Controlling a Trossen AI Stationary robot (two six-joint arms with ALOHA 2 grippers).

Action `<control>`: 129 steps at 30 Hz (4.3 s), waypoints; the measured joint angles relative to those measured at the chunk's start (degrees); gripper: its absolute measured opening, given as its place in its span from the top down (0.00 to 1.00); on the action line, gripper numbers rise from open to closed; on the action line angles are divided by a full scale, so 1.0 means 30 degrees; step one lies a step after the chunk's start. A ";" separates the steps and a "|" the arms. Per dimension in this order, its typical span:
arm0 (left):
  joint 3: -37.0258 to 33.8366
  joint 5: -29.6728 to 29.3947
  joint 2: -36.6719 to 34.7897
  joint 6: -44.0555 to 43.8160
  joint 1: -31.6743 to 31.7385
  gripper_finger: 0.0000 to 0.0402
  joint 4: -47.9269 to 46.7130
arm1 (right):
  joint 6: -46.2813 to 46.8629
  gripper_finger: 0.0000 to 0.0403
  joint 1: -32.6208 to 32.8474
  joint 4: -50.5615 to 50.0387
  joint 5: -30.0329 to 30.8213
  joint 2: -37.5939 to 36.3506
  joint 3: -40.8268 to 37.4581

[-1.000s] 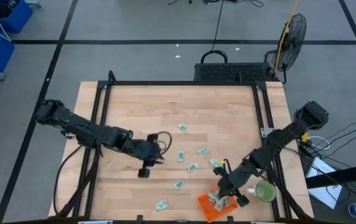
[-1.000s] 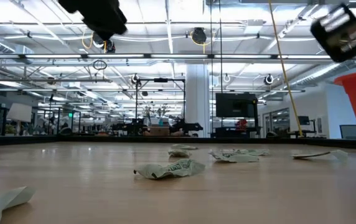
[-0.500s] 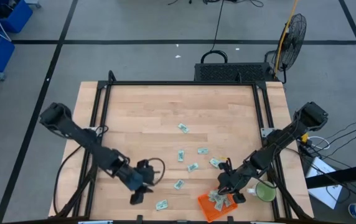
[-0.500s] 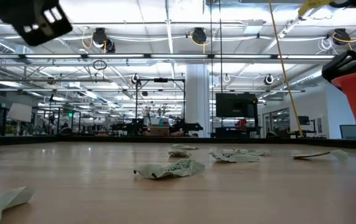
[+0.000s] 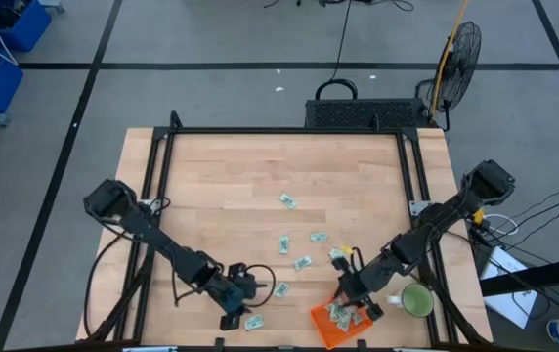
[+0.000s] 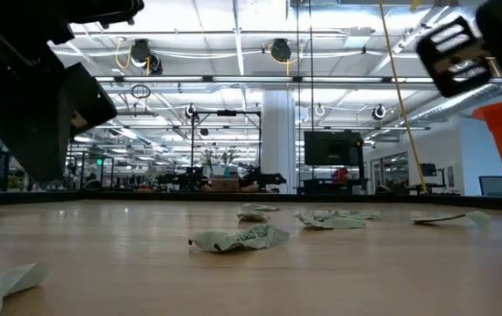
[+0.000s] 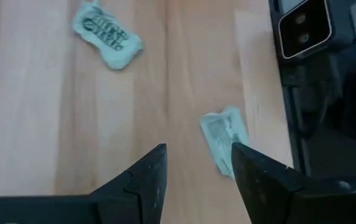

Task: Pick and place Stevia / Truvia into bins
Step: Put the stevia packet into the orange bin

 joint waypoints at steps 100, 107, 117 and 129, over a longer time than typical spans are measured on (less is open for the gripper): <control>0.0007 -1.6468 -0.0968 1.6832 0.4662 0.99 0.9881 | 0.5951 0.78 -0.8721 0.9159 0.4872 0.1872 0.0015; 0.0011 -1.6016 -0.0968 1.6679 0.4675 0.93 0.9906 | 0.4358 0.98 -0.8671 0.8826 0.4344 0.1872 0.0015; 0.0007 -1.5389 -0.1011 1.6604 0.4649 0.81 0.9452 | 0.3445 0.99 -0.8537 0.6583 0.3904 0.1861 0.0015; 0.0016 -1.2719 -0.2588 1.1590 0.6264 0.69 0.4323 | 0.5044 1.00 -0.4219 -0.3865 0.2330 -0.1199 0.1749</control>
